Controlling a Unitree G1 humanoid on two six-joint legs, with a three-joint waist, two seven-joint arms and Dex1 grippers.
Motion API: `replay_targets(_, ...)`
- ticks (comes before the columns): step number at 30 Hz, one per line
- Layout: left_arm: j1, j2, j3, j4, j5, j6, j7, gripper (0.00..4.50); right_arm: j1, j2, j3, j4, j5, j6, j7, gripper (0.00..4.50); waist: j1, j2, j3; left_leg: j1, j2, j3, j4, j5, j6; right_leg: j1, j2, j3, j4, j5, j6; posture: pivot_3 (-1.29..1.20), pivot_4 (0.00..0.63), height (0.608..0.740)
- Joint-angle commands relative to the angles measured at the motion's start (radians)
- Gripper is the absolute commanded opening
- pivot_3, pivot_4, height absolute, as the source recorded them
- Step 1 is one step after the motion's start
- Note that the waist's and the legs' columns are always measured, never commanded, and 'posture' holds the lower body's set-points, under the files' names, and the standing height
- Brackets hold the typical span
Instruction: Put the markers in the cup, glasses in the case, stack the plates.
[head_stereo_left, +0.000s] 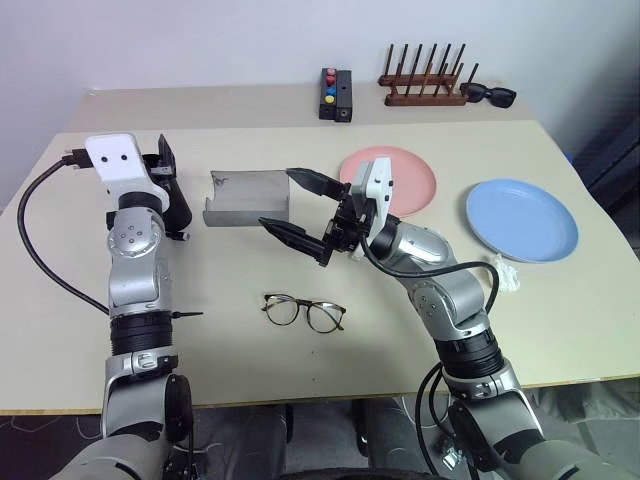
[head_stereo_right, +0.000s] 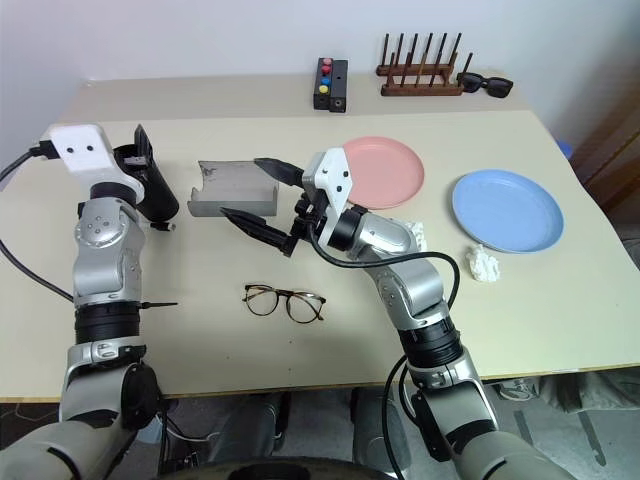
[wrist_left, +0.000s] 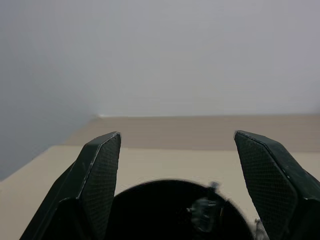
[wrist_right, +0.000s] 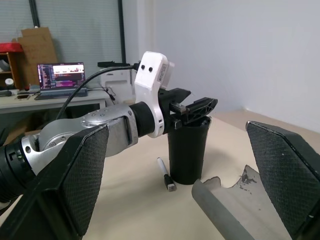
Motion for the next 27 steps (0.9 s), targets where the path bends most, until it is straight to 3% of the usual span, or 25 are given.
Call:
replay_targets(1,-0.009,0.01,0.058,-0.1,-0.023,0.006,0.063,3.65,-0.017,0.007,-0.009,-0.023,0.01,-0.018,0.005,4.5,-0.001,0.0,0.0,0.0,0.0,0.0,0.0,0.0,0.0,0.0,0.0,0.0,0.0,0.0,0.0,0.0,0.15,0.739)
replay_targets(2,-0.008,0.013,0.072,-0.114,-0.024,0.014,0.081,3.65,-0.017,0.007,-0.009,-0.024,0.01,-0.018,0.005,4.5,-0.002,0.0,0.0,0.0,0.0,0.0,0.0,0.0,0.0,0.0,0.0,0.0,0.0,0.0,0.0,0.0,0.15,0.739)
replay_targets(5,-0.008,0.013,0.165,-0.171,-0.059,0.133,0.183,4.48,-0.014,0.006,-0.009,-0.028,0.009,-0.015,0.003,4.5,-0.004,0.0,0.0,0.0,0.0,0.0,0.0,0.0,0.0,0.0,0.0,0.0,0.0,0.0,0.0,0.0,0.15,0.739)
replay_targets(13,0.028,-0.053,0.313,-0.366,-0.174,0.549,0.343,4.48,-0.006,0.001,-0.007,-0.037,0.016,-0.005,0.008,4.5,0.005,0.0,0.0,0.0,0.0,0.0,0.001,0.0,0.0,0.0,0.0,0.0,0.001,0.0,0.0,0.0,0.15,0.739)
replay_targets(20,-0.042,-0.13,0.388,-0.375,-0.231,0.875,0.483,4.48,-0.008,0.006,0.0,-0.032,0.019,-0.003,0.022,4.5,0.0,0.0,0.0,0.0,0.0,-0.001,0.001,0.0,0.0,0.001,0.001,0.0,0.001,0.0,0.0,0.0,0.15,0.739)
replay_targets(27,-0.132,-0.135,0.427,-0.259,-0.217,0.947,0.54,4.48,-0.011,0.009,0.003,-0.026,0.014,-0.004,0.03,4.5,-0.002,0.0,0.0,0.0,0.0,-0.001,0.001,0.0,0.0,0.001,0.001,0.0,0.001,0.0,0.0,0.0,0.15,0.739)
